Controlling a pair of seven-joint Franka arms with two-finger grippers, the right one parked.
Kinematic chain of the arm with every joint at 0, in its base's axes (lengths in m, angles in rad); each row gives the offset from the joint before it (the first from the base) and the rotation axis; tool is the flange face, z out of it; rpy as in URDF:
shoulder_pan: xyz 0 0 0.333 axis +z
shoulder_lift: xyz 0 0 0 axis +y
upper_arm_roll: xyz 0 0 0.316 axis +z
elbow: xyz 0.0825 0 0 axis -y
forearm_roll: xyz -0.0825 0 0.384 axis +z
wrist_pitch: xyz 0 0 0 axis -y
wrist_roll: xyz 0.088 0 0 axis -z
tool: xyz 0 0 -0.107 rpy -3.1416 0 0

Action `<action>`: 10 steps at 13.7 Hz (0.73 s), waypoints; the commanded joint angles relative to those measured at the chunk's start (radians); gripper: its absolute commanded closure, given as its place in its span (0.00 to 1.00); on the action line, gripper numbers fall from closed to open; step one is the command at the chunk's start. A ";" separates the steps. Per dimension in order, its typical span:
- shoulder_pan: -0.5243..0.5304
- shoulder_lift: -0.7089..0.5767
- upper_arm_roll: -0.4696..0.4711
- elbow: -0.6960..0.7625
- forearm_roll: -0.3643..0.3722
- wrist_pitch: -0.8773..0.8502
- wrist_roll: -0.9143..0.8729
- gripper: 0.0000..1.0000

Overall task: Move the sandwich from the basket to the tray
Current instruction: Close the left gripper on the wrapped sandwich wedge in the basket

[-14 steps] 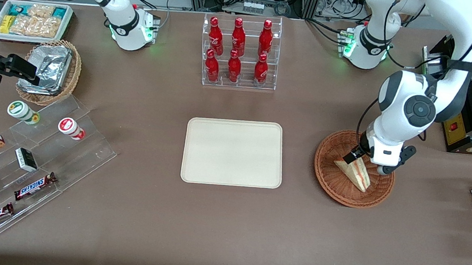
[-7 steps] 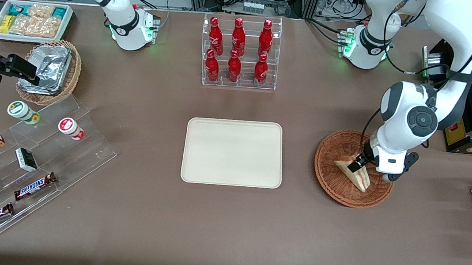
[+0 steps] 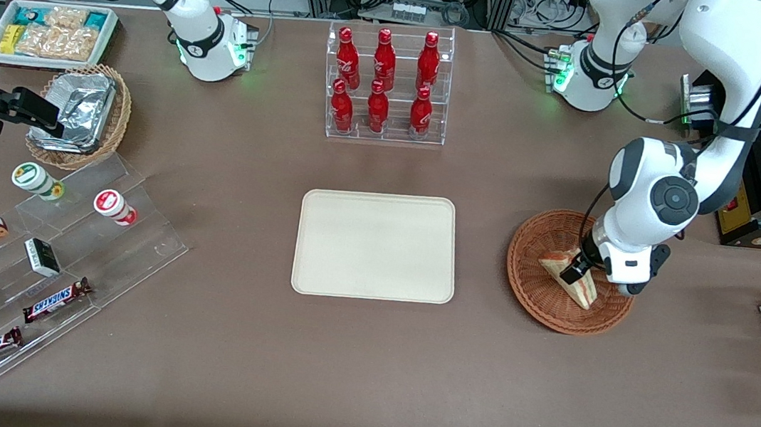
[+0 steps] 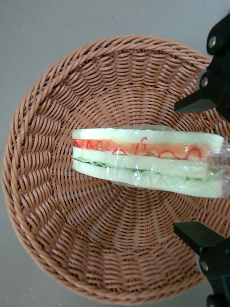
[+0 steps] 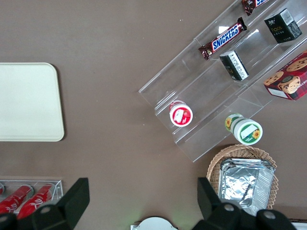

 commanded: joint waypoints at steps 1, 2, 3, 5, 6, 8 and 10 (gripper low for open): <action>-0.004 0.030 -0.003 0.009 -0.003 0.038 -0.059 0.00; -0.004 0.030 -0.003 0.009 -0.003 0.038 -0.059 0.00; -0.006 0.030 -0.003 0.009 -0.003 0.038 -0.061 0.04; -0.007 0.029 -0.003 0.009 -0.003 0.032 -0.089 0.47; -0.009 0.030 -0.003 0.009 -0.003 0.029 -0.096 0.76; -0.011 0.026 -0.003 0.009 0.000 0.015 -0.093 1.00; -0.011 0.020 -0.003 0.012 0.002 0.003 -0.079 1.00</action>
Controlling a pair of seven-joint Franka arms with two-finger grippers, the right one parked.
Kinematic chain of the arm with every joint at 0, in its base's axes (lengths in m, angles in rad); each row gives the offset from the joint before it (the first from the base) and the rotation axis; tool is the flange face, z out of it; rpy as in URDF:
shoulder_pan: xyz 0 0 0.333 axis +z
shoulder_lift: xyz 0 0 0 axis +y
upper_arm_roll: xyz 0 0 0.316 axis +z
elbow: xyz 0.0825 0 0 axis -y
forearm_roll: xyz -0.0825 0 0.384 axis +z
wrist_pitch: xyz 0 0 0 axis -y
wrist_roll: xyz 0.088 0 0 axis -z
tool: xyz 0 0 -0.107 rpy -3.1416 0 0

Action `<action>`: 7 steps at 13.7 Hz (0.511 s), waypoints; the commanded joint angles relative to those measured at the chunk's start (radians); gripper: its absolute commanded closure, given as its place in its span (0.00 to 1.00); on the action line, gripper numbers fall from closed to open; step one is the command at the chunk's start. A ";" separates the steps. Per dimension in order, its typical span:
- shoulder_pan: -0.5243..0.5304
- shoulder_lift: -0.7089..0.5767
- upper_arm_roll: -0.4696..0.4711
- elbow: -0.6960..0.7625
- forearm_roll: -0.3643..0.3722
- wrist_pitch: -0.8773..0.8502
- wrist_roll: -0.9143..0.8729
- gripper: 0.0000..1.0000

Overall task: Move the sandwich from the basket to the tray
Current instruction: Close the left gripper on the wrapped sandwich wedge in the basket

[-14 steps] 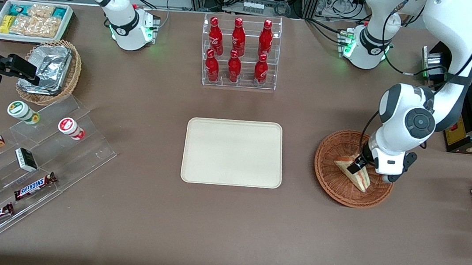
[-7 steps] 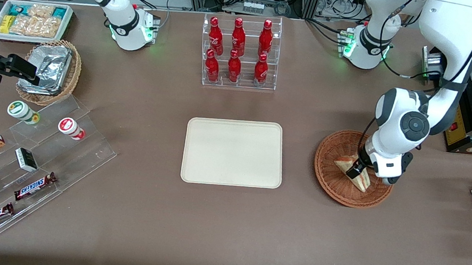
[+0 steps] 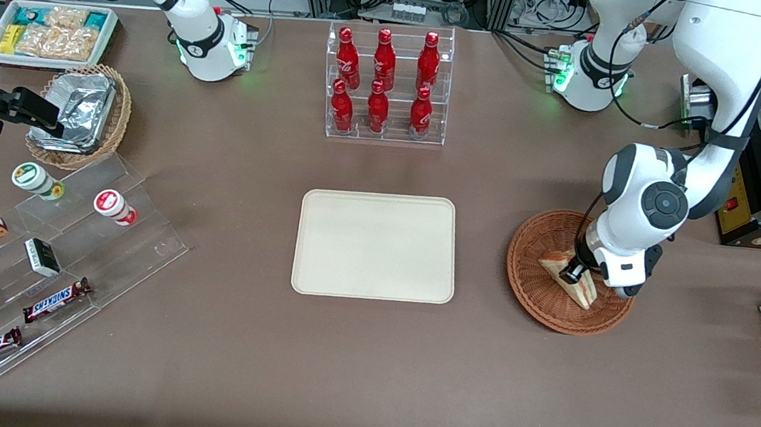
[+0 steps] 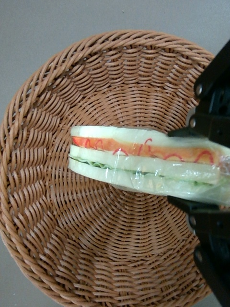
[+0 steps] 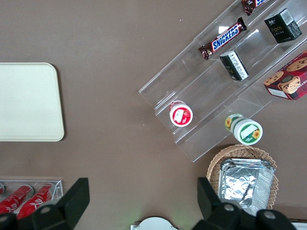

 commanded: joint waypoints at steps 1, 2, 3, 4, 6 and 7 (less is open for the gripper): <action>-0.007 -0.010 0.001 0.022 0.006 -0.039 -0.007 1.00; -0.007 -0.015 0.001 0.045 0.009 -0.075 -0.007 1.00; -0.009 -0.015 -0.001 0.089 0.009 -0.140 -0.004 1.00; -0.009 -0.015 -0.004 0.140 0.009 -0.212 -0.002 1.00; -0.010 -0.007 -0.010 0.241 0.008 -0.339 0.034 1.00; -0.012 -0.004 -0.013 0.288 0.006 -0.394 0.065 1.00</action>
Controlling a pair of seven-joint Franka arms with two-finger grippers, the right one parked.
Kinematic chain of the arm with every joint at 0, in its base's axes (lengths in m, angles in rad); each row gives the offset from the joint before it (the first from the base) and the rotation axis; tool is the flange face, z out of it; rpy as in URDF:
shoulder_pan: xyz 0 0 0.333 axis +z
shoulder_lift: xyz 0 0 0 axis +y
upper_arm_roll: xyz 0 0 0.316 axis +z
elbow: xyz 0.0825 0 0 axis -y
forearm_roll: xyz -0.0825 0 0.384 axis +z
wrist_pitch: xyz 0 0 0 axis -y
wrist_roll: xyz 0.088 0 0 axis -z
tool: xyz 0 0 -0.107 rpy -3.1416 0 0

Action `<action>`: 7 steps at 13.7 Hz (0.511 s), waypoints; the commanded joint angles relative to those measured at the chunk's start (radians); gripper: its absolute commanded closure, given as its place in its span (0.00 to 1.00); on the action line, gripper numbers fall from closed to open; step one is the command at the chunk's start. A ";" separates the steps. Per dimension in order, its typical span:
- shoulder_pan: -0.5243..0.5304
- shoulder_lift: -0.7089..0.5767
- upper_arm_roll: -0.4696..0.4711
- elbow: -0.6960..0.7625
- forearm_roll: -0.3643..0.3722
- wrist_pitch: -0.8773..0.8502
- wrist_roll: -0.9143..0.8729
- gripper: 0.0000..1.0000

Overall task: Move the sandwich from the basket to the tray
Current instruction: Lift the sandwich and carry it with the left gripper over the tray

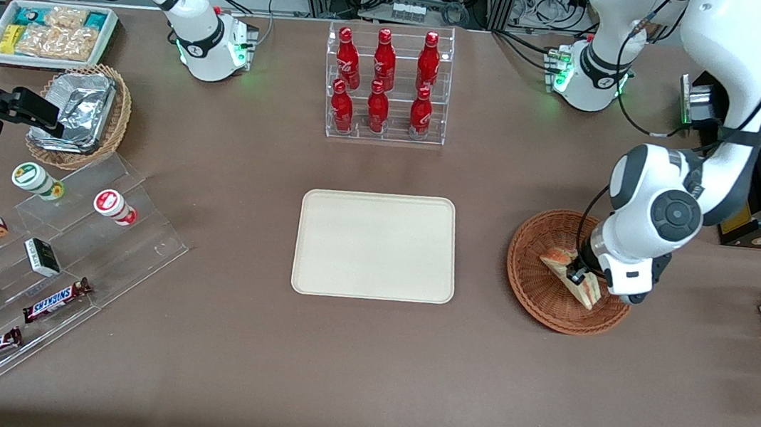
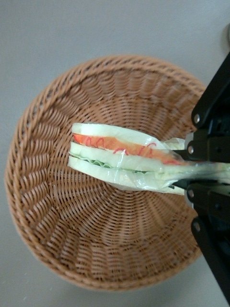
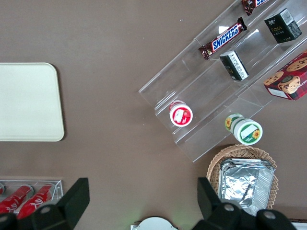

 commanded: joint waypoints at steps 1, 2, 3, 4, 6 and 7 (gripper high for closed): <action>-0.020 0.005 -0.011 0.126 0.004 -0.149 0.075 1.00; -0.034 0.019 -0.023 0.155 0.004 -0.176 0.120 1.00; -0.054 0.042 -0.034 0.184 0.002 -0.190 0.145 1.00; -0.081 0.071 -0.037 0.220 0.002 -0.192 0.146 1.00; -0.141 0.132 -0.039 0.299 0.004 -0.200 0.148 1.00; -0.176 0.168 -0.043 0.341 0.004 -0.201 0.148 1.00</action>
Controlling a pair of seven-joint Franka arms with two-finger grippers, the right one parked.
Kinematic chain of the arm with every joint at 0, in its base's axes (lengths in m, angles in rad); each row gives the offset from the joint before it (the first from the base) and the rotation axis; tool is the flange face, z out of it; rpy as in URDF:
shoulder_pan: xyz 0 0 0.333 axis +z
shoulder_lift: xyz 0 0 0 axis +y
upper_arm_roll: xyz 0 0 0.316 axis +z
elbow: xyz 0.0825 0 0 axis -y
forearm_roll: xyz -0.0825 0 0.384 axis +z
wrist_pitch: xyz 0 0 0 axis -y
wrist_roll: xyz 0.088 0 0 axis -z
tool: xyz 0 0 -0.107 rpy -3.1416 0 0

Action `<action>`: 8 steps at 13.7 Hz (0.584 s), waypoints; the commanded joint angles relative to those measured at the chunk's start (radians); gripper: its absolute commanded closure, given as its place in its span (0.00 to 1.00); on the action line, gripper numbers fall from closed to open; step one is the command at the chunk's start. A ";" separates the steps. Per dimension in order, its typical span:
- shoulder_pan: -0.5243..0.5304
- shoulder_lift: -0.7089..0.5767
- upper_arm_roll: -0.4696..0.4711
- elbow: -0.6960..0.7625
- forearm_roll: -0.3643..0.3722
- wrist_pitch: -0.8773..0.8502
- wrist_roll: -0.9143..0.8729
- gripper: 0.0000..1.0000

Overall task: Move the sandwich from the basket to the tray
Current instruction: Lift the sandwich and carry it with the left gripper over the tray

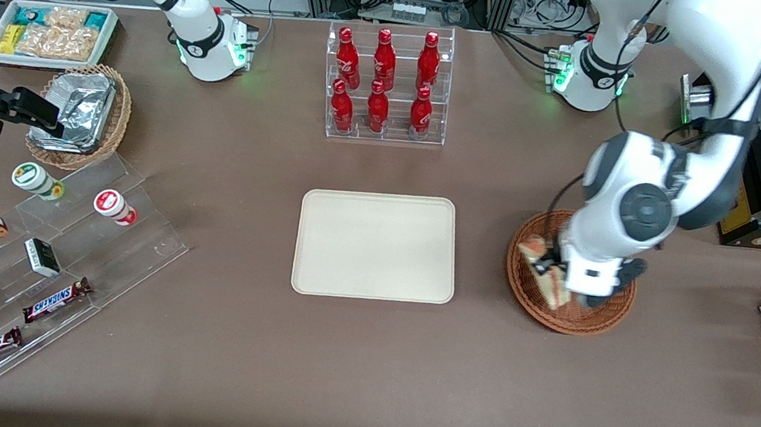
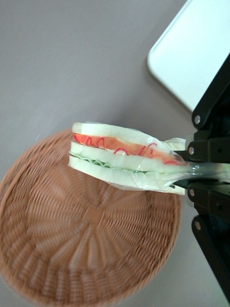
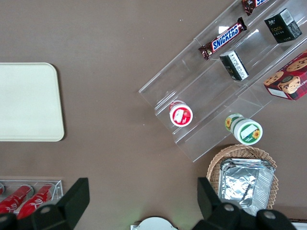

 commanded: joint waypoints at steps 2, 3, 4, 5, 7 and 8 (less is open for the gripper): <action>-0.137 0.167 0.001 0.187 0.004 -0.035 0.048 1.00; -0.173 0.204 0.001 0.225 -0.002 -0.030 0.055 1.00; -0.206 0.244 0.000 0.262 -0.004 -0.027 0.056 1.00; -0.244 0.287 -0.002 0.309 -0.004 -0.026 0.056 1.00; -0.296 0.342 -0.002 0.360 -0.007 -0.025 0.051 1.00; -0.312 0.348 -0.002 0.365 -0.009 -0.025 0.052 1.00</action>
